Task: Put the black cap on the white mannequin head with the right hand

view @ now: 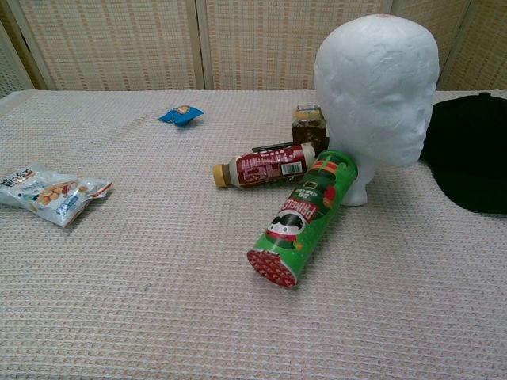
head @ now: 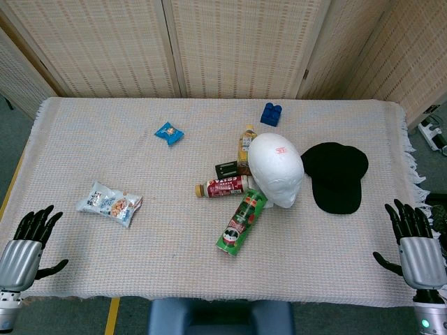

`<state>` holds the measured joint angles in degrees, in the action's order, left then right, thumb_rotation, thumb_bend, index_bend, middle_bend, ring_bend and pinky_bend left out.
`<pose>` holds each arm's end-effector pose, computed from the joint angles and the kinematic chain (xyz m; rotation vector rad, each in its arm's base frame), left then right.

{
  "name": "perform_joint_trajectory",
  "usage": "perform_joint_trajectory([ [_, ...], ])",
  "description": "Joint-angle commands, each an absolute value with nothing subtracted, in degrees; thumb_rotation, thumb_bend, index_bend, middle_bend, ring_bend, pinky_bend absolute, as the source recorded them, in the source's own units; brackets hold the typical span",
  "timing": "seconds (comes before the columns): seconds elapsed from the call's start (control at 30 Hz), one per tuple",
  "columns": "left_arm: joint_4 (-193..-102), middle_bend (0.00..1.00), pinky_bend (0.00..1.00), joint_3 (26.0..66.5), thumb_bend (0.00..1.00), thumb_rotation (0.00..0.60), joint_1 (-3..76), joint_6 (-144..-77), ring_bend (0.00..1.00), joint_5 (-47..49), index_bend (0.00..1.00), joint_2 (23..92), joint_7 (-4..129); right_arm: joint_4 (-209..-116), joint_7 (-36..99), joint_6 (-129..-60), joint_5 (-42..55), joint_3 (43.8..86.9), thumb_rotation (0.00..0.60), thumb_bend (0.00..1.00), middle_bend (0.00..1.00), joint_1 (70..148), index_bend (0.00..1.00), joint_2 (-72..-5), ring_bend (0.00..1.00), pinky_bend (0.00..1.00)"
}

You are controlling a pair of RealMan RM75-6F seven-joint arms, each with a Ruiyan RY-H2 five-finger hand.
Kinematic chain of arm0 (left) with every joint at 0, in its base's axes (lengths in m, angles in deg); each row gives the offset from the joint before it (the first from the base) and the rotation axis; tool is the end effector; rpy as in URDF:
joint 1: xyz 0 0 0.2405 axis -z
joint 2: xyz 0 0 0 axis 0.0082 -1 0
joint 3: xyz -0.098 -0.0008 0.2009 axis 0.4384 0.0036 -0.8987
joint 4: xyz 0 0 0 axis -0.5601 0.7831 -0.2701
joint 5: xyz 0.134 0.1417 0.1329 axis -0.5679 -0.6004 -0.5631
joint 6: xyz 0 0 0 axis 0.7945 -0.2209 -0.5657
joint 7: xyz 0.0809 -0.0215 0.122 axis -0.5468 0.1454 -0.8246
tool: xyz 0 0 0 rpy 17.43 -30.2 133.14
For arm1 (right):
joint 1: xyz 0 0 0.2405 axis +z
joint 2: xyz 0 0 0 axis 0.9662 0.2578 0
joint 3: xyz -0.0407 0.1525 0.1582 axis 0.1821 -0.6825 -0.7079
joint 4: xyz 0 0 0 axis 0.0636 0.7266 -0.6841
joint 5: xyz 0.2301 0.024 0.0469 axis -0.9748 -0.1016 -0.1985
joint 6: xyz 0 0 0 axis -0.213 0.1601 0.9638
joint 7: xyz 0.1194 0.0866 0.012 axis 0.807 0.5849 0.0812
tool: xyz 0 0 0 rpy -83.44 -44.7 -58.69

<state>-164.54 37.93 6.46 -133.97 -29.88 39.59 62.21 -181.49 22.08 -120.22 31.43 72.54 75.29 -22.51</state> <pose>-0.2845 0.1780 0.1105 -1.5070 -0.8181 -0.9344 -0.2862 -0.1614 0.1123 1.3368 -0.8315 0.8594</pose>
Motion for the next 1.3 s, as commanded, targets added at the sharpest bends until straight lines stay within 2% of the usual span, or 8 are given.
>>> perform_joint_trajectory([
  [0.03,-164.70,0.00,0.07,38.16,0.13,0.600,6.39,-134.39,0.00,-29.90,0.11,39.57,62.61,-180.74,22.31,-120.15,31.62,72.29,0.600,0.07,0.00,75.60,0.00,-23.00,0.00,0.00],
  [0.23,-164.84,0.00,0.07,38.82,0.13,0.600,6.43,-135.05,0.00,-29.67,0.10,39.27,64.23,-172.36,21.07,-122.74,33.97,71.00,0.600,0.07,0.02,76.52,0.03,-27.20,0.00,0.00],
  [0.3,-164.77,0.00,0.07,38.71,0.12,0.600,6.44,-135.16,0.00,-30.02,0.10,39.14,64.81,-168.37,18.87,-125.15,34.32,69.87,0.600,0.07,0.26,76.44,0.02,-29.22,0.20,0.20],
  [0.33,-164.63,0.00,0.07,38.67,0.13,0.600,6.45,-135.18,0.00,-30.12,0.09,39.11,65.05,-167.27,18.50,-125.31,33.93,69.65,0.600,0.07,0.53,76.39,0.03,-29.89,0.45,0.45],
  [0.4,-164.16,0.00,0.07,38.44,0.13,0.600,6.48,-134.67,0.00,-29.96,0.09,39.00,65.55,-166.01,17.88,-124.11,33.31,69.57,0.600,0.07,0.81,76.85,0.09,-29.93,0.75,0.74],
  [0.5,-164.73,0.00,0.07,38.41,0.13,0.600,6.58,-134.01,0.00,-29.43,0.08,38.49,66.37,-164.75,16.76,-122.14,33.01,69.70,0.600,0.07,0.98,77.74,0.22,-29.54,0.94,0.92],
  [0.93,-164.95,0.00,0.07,37.78,0.13,0.600,6.69,-134.26,0.00,-31.09,0.09,38.64,66.58,-150.09,30.99,-111.62,26.26,68.39,0.600,0.07,1.00,81.69,0.55,-38.01,1.00,1.00],
  [1.3,-164.81,0.00,0.07,38.27,0.13,0.600,6.88,-134.10,0.00,-30.34,0.10,38.64,67.37,-123.36,41.64,-107.14,23.79,66.29,0.600,0.09,1.00,86.35,0.49,-55.73,1.00,1.00],
])
